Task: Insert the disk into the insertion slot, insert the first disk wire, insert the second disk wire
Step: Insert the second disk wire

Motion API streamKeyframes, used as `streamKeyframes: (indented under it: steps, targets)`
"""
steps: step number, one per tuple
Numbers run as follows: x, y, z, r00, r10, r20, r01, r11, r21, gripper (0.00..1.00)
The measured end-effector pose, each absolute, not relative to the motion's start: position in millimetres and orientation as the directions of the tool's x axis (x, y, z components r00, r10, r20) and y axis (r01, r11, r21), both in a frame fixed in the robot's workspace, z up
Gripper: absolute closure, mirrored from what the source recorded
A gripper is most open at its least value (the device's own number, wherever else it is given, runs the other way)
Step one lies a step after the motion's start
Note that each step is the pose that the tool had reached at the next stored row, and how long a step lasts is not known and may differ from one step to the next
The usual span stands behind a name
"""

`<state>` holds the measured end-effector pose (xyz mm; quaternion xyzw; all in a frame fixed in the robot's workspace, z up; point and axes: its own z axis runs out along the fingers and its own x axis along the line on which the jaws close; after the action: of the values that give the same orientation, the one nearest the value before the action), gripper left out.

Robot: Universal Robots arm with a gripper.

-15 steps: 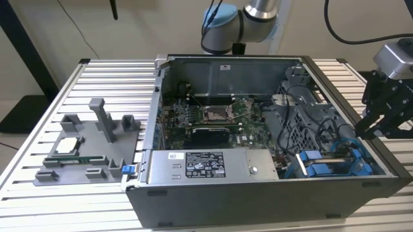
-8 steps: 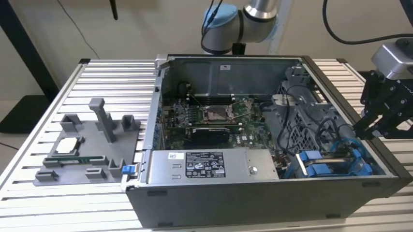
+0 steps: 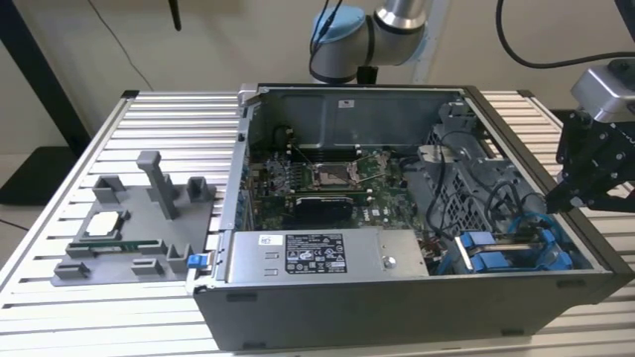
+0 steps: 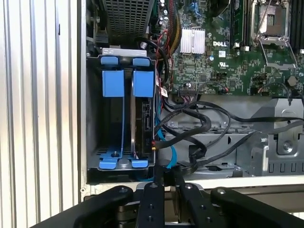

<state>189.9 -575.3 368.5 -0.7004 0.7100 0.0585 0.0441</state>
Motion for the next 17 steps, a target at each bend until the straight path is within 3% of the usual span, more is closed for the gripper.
streamKeyframes:
  steps: [17]
  targets:
    - [179,-575,376,-0.016,-0.989,-0.146,-1.0,0.013,0.021,1.0]
